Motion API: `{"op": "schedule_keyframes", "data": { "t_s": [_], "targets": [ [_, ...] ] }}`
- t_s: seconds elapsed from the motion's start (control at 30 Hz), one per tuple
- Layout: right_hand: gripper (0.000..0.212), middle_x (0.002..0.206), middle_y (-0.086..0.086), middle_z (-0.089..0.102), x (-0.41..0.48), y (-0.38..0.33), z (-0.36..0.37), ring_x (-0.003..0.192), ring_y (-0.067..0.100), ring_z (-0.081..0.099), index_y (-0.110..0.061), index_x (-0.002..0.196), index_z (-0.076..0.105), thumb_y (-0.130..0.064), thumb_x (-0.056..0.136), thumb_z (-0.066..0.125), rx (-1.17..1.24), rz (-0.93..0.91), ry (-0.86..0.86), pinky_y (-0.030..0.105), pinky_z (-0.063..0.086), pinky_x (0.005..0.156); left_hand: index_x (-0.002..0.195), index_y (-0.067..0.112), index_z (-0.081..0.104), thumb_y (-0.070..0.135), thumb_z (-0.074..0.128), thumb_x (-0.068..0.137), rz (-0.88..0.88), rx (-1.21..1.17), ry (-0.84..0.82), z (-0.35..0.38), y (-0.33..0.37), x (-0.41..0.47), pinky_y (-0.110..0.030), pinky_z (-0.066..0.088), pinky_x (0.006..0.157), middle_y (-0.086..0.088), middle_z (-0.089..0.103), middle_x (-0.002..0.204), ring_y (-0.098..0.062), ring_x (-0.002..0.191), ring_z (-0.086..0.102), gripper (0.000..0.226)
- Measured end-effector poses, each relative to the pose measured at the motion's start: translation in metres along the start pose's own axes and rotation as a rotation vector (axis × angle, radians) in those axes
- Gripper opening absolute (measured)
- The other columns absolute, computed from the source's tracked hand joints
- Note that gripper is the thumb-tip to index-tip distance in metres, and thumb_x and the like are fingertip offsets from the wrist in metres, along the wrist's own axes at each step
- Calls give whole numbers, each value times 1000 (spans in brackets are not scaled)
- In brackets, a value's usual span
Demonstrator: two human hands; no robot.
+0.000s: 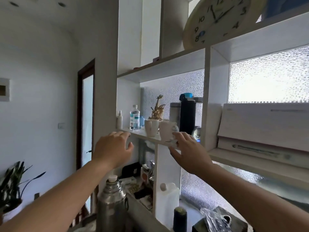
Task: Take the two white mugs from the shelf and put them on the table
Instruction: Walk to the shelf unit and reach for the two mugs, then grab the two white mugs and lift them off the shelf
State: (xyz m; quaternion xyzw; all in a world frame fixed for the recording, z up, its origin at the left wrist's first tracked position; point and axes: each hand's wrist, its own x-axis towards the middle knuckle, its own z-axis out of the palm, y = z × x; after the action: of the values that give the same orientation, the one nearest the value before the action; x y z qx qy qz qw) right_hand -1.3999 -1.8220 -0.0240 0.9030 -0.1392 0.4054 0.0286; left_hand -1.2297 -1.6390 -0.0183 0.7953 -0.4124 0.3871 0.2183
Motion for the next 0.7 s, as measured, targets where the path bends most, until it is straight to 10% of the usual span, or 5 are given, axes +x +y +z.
{"op": "schedule_keyframes", "data": {
  "t_s": [0.7],
  "targets": [
    [46, 113, 5, 55, 95, 61, 64, 93, 16, 40, -14, 121, 48, -43, 86, 44, 226, 299, 77, 32, 33, 74, 112, 20, 57, 41, 54, 78, -384, -528, -160, 113, 35, 119, -29, 38, 71, -1, 65, 111, -15, 85, 52, 40]
  ]
}}
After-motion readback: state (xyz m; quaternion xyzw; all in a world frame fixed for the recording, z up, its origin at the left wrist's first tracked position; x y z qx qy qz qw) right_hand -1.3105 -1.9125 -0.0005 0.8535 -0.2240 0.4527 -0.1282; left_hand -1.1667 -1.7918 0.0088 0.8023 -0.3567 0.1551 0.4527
